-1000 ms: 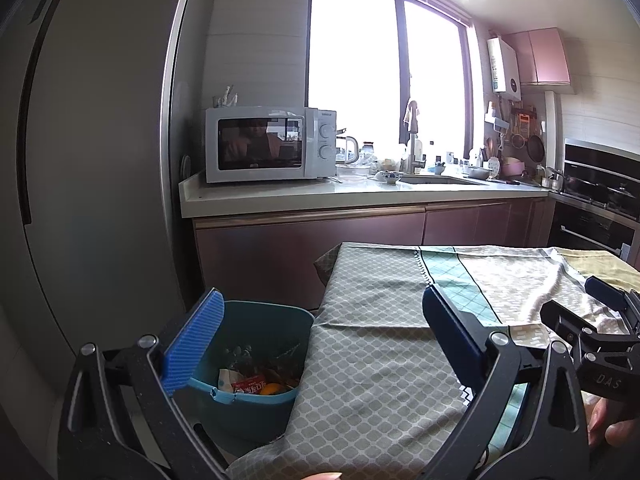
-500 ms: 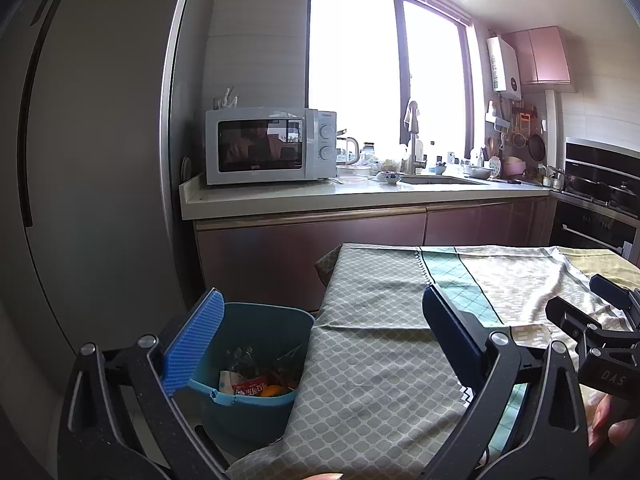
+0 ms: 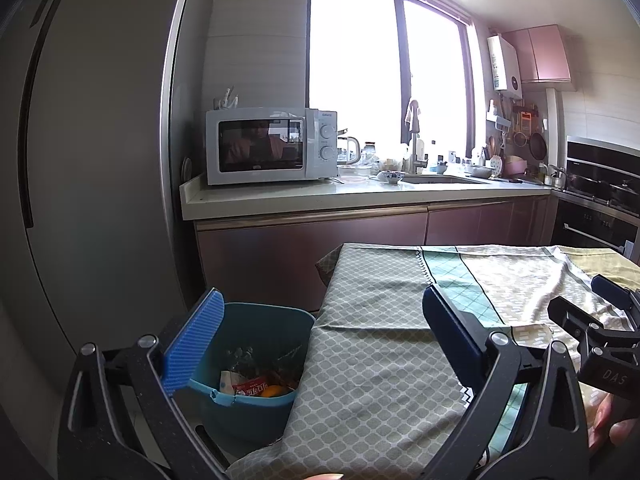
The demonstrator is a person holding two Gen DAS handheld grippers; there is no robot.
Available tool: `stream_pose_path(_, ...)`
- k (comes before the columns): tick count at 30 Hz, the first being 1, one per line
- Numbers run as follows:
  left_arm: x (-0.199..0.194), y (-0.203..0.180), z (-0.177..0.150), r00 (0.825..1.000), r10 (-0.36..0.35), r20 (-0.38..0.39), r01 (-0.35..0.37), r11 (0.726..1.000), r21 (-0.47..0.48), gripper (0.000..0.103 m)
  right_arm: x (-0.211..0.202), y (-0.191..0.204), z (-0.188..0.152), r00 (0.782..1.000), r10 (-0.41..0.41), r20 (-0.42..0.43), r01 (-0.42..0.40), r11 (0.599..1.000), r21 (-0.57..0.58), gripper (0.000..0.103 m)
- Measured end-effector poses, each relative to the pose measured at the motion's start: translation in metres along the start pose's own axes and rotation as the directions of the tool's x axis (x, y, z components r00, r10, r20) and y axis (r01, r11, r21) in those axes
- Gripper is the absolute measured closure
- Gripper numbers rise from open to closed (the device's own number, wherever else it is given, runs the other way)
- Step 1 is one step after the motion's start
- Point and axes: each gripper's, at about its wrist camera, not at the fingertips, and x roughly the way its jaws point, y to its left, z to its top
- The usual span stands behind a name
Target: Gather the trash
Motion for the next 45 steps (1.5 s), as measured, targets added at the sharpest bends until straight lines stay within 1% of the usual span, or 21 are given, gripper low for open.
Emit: stream_pose_path(45, 0.0076, 0.003, 0.0004, 1.0, 0.015, 0.005, -0.015, 1.0, 0.004, 0.005, 0.003, -0.0058, 0.0005, 1.0, -0.004, 0.004, 0.004, 1.0, 0.008, 0.006)
